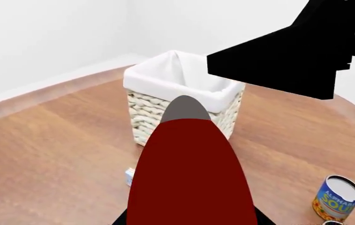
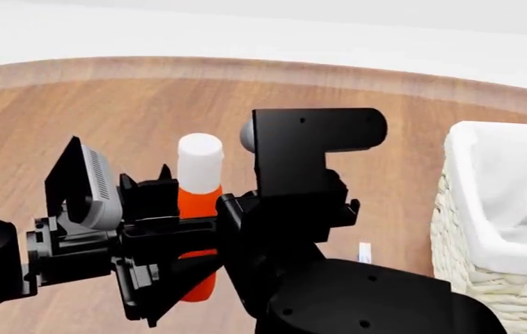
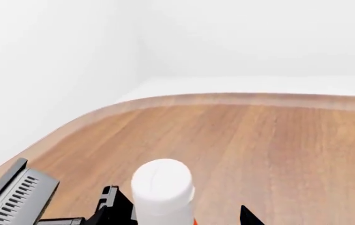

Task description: Pick up the ketchup, and put it in the basket.

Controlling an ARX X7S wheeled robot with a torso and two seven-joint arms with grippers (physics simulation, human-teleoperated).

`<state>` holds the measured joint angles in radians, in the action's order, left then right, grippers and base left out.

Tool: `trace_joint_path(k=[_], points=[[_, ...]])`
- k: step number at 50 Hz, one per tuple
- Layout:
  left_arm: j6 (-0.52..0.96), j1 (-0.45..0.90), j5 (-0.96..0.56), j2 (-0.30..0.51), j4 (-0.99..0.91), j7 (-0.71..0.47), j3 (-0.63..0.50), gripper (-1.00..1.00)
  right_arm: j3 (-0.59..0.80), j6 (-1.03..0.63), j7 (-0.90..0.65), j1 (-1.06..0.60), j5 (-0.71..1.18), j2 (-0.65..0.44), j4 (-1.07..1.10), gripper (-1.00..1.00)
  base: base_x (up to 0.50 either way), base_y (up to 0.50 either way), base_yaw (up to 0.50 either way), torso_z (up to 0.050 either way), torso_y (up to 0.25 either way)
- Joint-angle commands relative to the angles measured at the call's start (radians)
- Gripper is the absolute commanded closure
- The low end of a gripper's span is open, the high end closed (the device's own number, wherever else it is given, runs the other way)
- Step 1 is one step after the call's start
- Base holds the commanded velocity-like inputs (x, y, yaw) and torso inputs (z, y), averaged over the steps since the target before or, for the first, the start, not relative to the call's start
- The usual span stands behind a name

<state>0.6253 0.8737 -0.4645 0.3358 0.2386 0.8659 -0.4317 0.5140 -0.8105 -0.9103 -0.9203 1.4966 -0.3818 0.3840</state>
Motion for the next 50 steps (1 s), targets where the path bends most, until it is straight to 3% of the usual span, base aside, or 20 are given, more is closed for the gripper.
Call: trace_joint_path(k=[1, 32, 33, 50], points=[[0.015, 0.002, -0.023, -0.014, -0.010, 0.026, 0.025, 1.00, -0.011, 0.020, 0.056, -0.005, -0.030, 0.025, -0.045, -1.00, 0.00, 0.00, 0.00, 0.000, 0.000], [0.012, -0.003, -0.031, -0.008, -0.020, 0.026, 0.006, 1.00, 0.027, 0.017, 0.098, -0.021, -0.064, 0.030, -0.096, -1.00, 0.00, 0.00, 0.00, 0.000, 0.000], [0.010, -0.003, -0.030, -0.008, -0.017, 0.027, 0.005, 1.00, 0.028, 0.017, 0.099, -0.020, -0.065, 0.029, -0.095, 1.00, 0.00, 0.00, 0.00, 0.000, 0.000], [-0.016, -0.015, -0.017, 0.001, -0.005, 0.026, -0.010, 1.00, 0.035, 0.027, 0.107, -0.011, -0.083, 0.020, -0.097, 1.00, 0.00, 0.00, 0.00, 0.000, 0.001]])
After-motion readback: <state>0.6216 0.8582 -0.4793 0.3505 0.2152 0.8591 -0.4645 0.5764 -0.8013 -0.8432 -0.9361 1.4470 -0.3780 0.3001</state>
